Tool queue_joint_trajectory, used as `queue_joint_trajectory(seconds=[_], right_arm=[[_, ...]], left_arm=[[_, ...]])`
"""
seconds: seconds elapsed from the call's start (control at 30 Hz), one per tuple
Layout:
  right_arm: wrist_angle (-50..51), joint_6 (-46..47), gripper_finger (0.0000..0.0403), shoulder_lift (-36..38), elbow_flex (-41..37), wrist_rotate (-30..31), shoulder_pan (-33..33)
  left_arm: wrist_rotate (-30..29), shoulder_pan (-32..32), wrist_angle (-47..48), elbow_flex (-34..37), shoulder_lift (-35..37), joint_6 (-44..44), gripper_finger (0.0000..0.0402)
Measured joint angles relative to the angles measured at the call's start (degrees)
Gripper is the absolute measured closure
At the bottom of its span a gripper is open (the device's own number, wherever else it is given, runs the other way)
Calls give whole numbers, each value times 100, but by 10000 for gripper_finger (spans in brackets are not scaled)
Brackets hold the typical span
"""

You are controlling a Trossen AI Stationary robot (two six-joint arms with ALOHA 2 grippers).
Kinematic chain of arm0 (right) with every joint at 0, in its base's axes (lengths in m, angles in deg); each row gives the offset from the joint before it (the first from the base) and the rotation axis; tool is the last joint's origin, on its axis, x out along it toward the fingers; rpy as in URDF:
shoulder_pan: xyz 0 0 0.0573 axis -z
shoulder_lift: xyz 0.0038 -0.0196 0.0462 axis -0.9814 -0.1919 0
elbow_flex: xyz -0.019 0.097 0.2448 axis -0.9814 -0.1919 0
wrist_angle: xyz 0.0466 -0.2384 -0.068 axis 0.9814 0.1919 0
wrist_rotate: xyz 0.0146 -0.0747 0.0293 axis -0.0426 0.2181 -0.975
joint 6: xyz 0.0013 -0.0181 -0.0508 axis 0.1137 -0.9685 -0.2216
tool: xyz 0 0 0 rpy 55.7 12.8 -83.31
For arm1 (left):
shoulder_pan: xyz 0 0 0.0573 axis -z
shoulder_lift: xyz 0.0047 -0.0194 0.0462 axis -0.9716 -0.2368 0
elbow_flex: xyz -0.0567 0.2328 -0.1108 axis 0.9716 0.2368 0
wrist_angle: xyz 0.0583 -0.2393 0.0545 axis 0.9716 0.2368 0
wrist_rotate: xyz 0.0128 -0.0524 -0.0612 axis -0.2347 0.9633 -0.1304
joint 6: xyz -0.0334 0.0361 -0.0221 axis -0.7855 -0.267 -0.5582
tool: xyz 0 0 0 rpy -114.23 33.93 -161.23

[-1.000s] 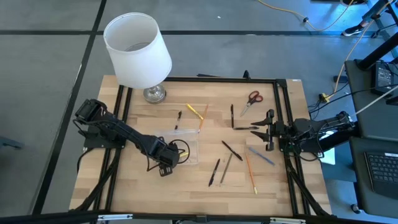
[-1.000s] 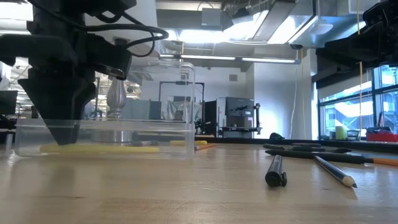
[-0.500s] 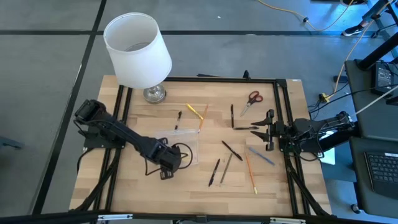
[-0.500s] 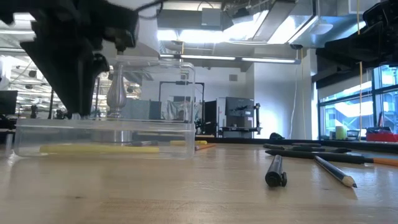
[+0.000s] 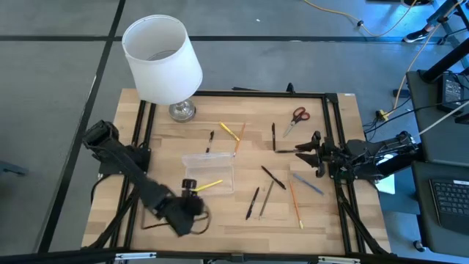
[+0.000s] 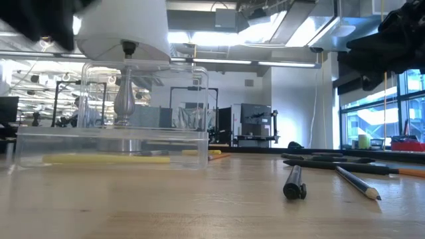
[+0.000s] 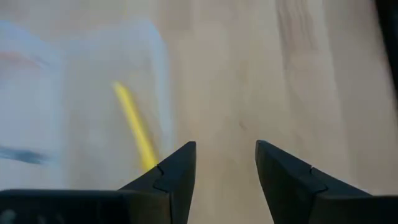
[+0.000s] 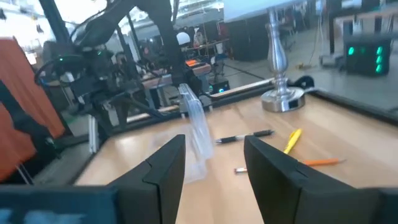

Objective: Pick & place school supplies into a supply box
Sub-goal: Put the bottom black pen into the transparent supply box

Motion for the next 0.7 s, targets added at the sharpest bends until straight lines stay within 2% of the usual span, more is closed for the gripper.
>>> queue_joint_trajectory(seconds=[0.07,0.13,0.23,0.37,0.47,0.53,0.63,0.7], right_arm=[[1,35,234,2,0,-2,2],[-1,7,234,0,0,0,2],[-1,7,234,1,-2,2,0],[-36,-115,234,2,-2,2,2],[-27,21,234,1,0,0,2],[7,10,234,0,-2,-78,2],[13,-109,234,0,0,-256,1],[14,-127,234,0,0,-258,0]], left_arm=[[-1248,367,59,19,112,-131,241],[-2413,730,414,26,277,-665,240],[-3510,1245,1462,26,631,-2033,241],[-4109,1796,3075,28,1039,-4204,244],[-4367,2058,4075,28,1183,-5360,243],[-4536,2164,4542,63,1214,-5923,241],[-4887,2195,4516,492,1475,-6099,240],[-4888,2178,4559,845,1719,-6345,241]])
